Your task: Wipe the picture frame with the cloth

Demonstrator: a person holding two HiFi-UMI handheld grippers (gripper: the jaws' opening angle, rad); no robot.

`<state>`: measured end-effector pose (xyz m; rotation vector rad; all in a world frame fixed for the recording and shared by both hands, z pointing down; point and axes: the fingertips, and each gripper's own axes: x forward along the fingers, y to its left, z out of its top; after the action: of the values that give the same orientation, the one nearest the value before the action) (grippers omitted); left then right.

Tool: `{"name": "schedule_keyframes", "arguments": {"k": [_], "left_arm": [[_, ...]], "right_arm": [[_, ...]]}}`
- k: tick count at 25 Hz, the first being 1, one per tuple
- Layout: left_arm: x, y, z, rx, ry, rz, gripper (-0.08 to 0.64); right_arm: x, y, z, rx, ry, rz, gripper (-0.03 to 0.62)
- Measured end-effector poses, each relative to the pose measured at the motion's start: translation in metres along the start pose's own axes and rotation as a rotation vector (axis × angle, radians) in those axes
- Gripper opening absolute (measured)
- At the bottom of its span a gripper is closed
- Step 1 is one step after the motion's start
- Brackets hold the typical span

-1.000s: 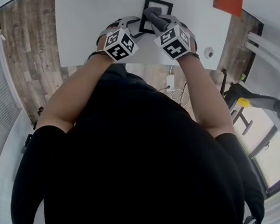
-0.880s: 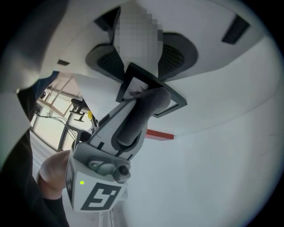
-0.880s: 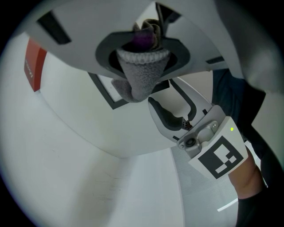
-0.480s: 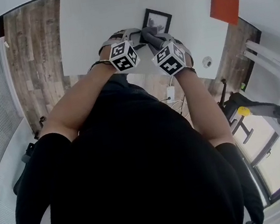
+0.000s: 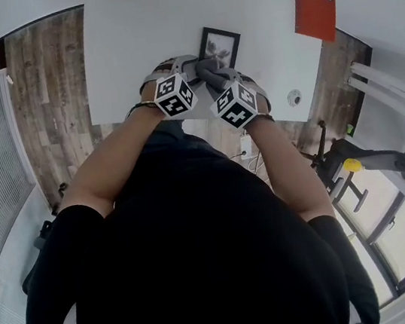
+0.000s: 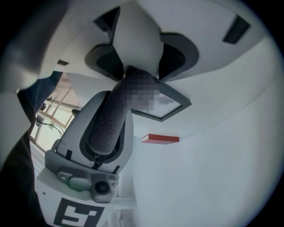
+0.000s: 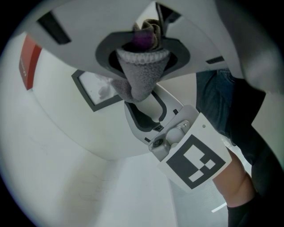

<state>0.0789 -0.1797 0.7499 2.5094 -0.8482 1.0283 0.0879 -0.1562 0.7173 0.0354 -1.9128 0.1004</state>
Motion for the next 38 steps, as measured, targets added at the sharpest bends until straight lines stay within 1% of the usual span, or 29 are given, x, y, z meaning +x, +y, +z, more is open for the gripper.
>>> {"name": "schedule_keyframes", "arguments": {"k": [17, 23, 27, 32, 35, 38], "left_arm": [[0.001, -0.001, 0.003, 0.018, -0.007, 0.007, 0.259], [0.001, -0.003, 0.005, 0.030, -0.012, 0.007, 0.256], [0.000, -0.003, 0.005, 0.031, -0.013, 0.008, 0.255], [0.000, -0.003, 0.004, 0.033, -0.014, 0.009, 0.255], [0.001, -0.002, 0.004, 0.034, -0.016, 0.010, 0.255], [0.000, -0.003, 0.005, 0.039, -0.020, 0.012, 0.255]], "right_arm": [[-0.005, 0.003, -0.002, 0.046, 0.005, 0.011, 0.100], [-0.023, -0.007, 0.003, 0.059, -0.018, 0.013, 0.100], [-0.039, -0.035, 0.008, 0.069, -0.039, -0.037, 0.100], [-0.052, -0.081, 0.015, 0.093, -0.056, -0.129, 0.100], [-0.053, -0.106, 0.013, 0.098, -0.041, -0.178, 0.100], [-0.048, -0.123, 0.008, 0.071, -0.007, -0.218, 0.100]]}}
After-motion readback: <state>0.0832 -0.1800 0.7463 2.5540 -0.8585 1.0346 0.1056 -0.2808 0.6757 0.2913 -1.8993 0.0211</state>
